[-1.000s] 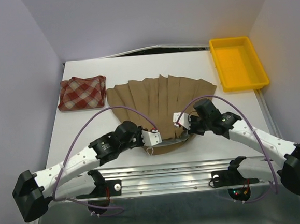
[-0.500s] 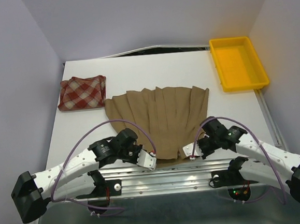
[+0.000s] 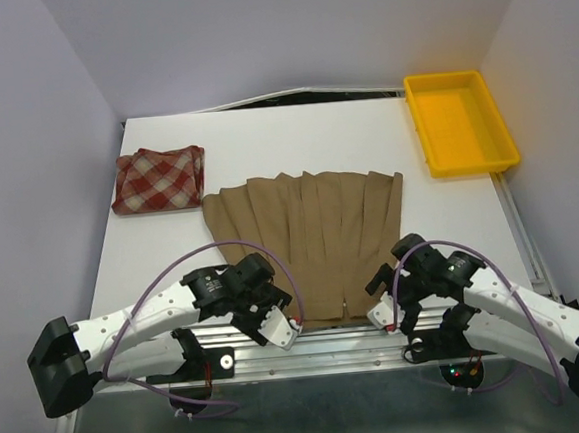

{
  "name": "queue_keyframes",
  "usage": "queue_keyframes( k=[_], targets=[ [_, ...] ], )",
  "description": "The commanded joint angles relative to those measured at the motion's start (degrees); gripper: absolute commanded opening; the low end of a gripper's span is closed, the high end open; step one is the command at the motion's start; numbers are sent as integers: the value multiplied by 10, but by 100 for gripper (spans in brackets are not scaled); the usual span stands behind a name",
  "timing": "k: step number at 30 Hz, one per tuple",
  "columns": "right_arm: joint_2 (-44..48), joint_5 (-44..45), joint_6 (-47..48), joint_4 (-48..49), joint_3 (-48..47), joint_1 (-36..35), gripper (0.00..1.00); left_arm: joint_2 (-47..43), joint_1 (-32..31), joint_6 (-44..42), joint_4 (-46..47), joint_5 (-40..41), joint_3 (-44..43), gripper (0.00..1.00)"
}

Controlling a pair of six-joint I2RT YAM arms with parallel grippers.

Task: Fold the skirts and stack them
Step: Flatten the skirt out

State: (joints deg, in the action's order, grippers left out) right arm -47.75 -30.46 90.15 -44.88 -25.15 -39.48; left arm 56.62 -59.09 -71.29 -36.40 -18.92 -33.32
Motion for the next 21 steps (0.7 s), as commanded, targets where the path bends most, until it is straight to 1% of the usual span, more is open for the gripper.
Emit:
queue_keyframes(
  k=[1, 2, 3, 5, 6, 8, 9, 10, 11, 12, 14, 15, 16, 17, 18, 19, 20, 21],
  targets=[
    [20, -6, -21, -14, -47, -5, 91, -21, -3, 18, -57, 8, -74, 86],
    [22, -2, -32, -11, -60, -5, 92, -31, -3, 26, -60, 11, -86, 86],
    [24, 1, -79, -3, -73, -5, 94, -34, -3, 50, -64, 10, -114, 87],
    [28, 19, -158, 23, -111, -5, 94, -45, -2, 76, -67, 17, -140, 86],
    [30, 45, -216, 63, -135, -5, 93, -49, -1, 121, -60, 25, -163, 86],
    [25, 65, -243, 71, -160, -5, 93, -49, 15, 157, -53, 25, -180, 84],
    [17, 76, -278, 80, -170, -5, 92, -49, 27, 173, -46, 24, -187, 81],
    [13, 93, -287, 86, -180, -5, 92, -43, 44, 195, -44, 13, -188, 79],
    [4, 98, -288, 88, -196, -5, 91, -39, 91, 200, -41, 2, -187, 77],
    [4, 101, -288, 88, -199, -5, 91, -34, 121, 206, -33, -5, -184, 77],
    [-2, 116, -283, 102, -196, -5, 91, -6, 178, 246, -13, -10, -179, 72],
    [-5, 123, -279, 115, -189, -5, 89, 9, 234, 255, -3, -14, -179, 66],
    [-12, 129, -279, 119, -186, -5, 89, 25, 259, 272, 4, -12, -180, 64],
    [-16, 131, -284, 126, -184, -5, 88, 63, 283, 308, 10, -16, -184, 64],
    [-24, 138, -291, 139, -172, -5, 86, 83, 325, 329, 25, -15, -187, 64],
    [-37, 146, -298, 168, -167, -5, 84, 104, 339, 351, 34, -6, -189, 64],
    [-72, 165, -304, 182, -162, -5, 82, 149, 349, 369, 41, 10, -191, 63],
    [-98, 179, -309, 199, -157, 0, 76, 172, 359, 396, 48, 14, -198, 61]
  ],
)
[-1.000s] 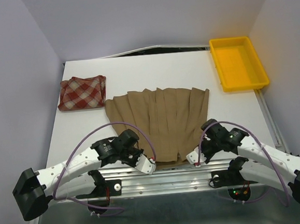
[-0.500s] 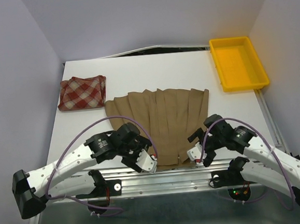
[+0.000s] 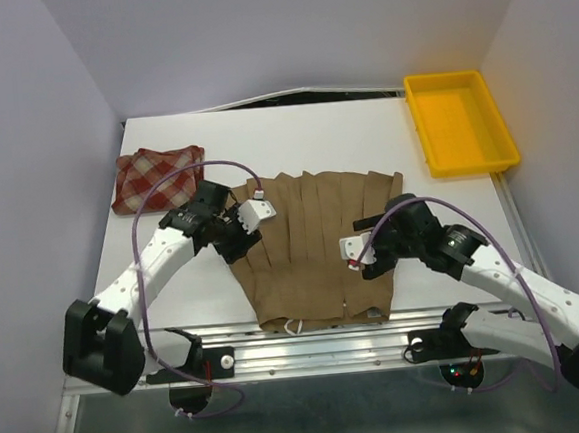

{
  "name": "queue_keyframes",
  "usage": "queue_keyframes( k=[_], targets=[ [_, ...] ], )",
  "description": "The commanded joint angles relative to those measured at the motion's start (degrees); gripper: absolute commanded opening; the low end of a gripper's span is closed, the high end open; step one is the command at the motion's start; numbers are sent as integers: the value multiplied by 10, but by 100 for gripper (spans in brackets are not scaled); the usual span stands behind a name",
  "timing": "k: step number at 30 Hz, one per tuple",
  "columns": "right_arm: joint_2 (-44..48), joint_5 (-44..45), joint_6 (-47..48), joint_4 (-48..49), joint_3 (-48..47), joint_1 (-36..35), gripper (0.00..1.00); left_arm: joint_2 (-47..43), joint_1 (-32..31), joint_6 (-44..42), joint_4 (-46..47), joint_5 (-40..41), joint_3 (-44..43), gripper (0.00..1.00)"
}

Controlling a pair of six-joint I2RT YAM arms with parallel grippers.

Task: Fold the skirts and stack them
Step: Flatten the skirt out

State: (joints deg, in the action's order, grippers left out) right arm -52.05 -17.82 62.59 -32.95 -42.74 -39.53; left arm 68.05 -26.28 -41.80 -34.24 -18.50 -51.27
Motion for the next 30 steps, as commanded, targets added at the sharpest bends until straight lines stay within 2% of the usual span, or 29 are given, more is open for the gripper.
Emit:
queue_keyframes(
  k=[1, 8, 14, 18, 21, 23, 24, 27, 28, 30],
  targets=[
    [-113, 73, -51, 105, 19, 10, 73, 96, 46, 112, 33, 17, -23, 58],
    [-315, 66, -78, 114, -54, 75, 55, 245, 58, 176, 60, 25, -74, 56],
    [-361, 33, -47, 38, -38, 75, 51, 366, 67, 193, 89, 39, -138, 54],
    [-372, -10, -71, -23, -26, 32, 50, 460, 67, 183, 92, 52, -244, 54],
    [-381, -42, -128, -40, -26, -36, 51, 549, 67, 178, 50, 44, -406, 53],
    [-402, -61, -158, -44, -42, -90, 52, 607, 67, 173, 30, 38, -475, 53],
    [-411, -72, -197, -38, -54, -106, 53, 624, 66, 169, 18, 37, -539, 55],
    [-449, -116, -266, -6, -122, -153, 55, 676, 65, 165, -8, 21, -657, 59],
    [-458, -125, -313, -2, -146, -153, 56, 681, 65, 167, -13, 19, -682, 60],
    [-478, -118, -340, -5, -224, -153, 56, 678, 69, 167, -23, 8, -716, 61]
  ],
)
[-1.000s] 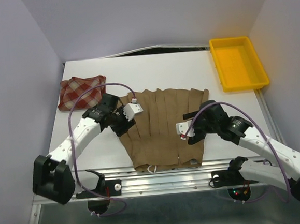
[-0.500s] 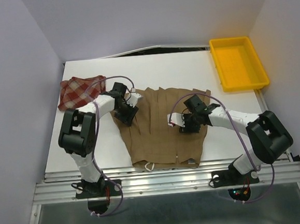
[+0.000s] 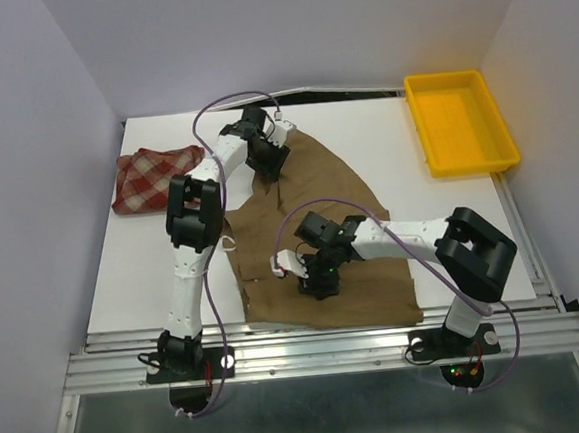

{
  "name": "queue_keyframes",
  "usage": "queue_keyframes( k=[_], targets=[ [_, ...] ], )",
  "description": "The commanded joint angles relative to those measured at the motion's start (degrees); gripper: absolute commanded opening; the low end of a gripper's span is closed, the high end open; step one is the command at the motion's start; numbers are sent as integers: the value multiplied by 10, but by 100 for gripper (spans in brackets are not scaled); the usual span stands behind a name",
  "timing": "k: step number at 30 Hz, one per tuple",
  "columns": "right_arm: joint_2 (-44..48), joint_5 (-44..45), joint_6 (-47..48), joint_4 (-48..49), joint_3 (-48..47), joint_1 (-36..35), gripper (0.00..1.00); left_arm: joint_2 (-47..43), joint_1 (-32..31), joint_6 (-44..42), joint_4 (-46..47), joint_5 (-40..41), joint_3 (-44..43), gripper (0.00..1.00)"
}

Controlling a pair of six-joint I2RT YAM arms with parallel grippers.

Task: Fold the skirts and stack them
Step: Flatten the skirt out, then fold the skirt

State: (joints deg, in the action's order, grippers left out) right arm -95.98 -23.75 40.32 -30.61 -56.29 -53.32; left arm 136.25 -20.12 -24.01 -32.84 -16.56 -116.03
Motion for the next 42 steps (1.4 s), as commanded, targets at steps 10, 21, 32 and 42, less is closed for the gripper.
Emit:
queue_keyframes(
  k=[10, 21, 32, 42],
  targets=[
    [82, 63, -94, -28, -55, 128, 59, -268, 18, -86, 22, -8, 190, 65],
    [-24, 91, -78, 52, -174, 229, 64, -362, 42, -24, 88, 18, 408, 65],
    [-252, 105, -30, 177, -446, 258, 78, -340, 76, -46, 91, 35, 394, 73],
    [-408, 135, -9, 219, -538, 263, 75, -322, 99, -60, 61, -6, 395, 69]
  ],
)
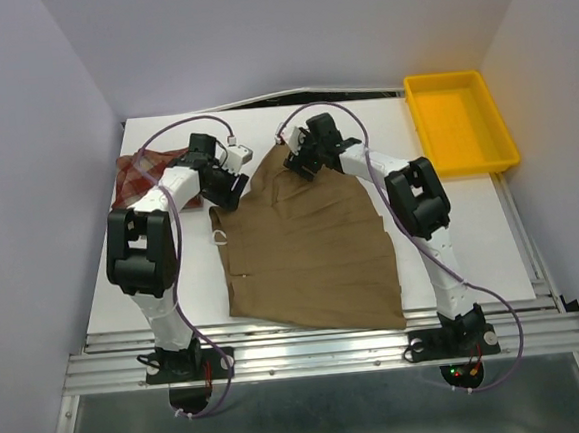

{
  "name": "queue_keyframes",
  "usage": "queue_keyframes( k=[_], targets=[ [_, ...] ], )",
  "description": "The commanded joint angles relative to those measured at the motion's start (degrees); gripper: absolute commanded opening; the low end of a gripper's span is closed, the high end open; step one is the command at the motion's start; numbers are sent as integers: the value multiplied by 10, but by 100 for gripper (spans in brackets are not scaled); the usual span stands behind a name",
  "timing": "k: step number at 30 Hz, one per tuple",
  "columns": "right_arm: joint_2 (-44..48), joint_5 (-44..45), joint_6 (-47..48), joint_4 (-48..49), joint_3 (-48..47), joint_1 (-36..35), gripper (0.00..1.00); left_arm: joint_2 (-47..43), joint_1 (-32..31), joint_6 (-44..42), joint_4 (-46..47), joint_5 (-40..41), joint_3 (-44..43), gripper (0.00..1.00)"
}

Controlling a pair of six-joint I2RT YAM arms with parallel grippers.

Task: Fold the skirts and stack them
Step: Fold the skirt

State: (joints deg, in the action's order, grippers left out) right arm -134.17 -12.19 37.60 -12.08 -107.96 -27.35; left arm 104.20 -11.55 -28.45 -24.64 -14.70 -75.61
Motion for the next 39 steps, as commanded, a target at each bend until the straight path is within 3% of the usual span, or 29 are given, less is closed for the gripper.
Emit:
queue_keyframes(
  k=[1, 6, 13, 17, 19, 20, 21, 22, 25, 33, 36, 39],
  targets=[
    [-30, 24, 23, 34, -15, 4, 73, -1, 16, -17, -32, -26, -9, 68],
    [-39, 98, 57, 32, 30, 20, 62, -2, 49, -28, -57, -25, -2, 45],
    [18, 152, 84, -20, 163, 66, 42, -25, 70, -61, -68, -52, 22, 3],
    [96, 87, 92, -27, 249, 75, 36, -33, 72, -61, -56, -77, 27, 0],
    [143, 53, 92, -37, 267, 75, 37, -43, 74, -57, -45, -103, 21, 7],
    [152, 31, 91, -50, 266, 75, 38, -48, 74, -50, -40, -126, 14, 23],
    [157, 0, 86, -68, 254, 75, 38, -55, 73, -49, -41, -141, -7, 32],
    [161, -12, 85, -80, 243, 75, 39, -55, 73, -48, -44, -171, -19, 51],
    [158, -40, 81, -96, 211, 75, 41, -46, 65, -42, -46, -197, -73, 76],
    [131, 8, 26, -49, 130, 80, 49, 78, 21, -23, -50, -175, -212, 78],
    [106, 30, 38, -18, 104, 80, 61, 126, 16, -14, -58, -184, -255, 78],
    [67, 38, 53, -15, 73, 85, 66, 162, 13, -6, -65, -197, -284, 78]
  ],
)
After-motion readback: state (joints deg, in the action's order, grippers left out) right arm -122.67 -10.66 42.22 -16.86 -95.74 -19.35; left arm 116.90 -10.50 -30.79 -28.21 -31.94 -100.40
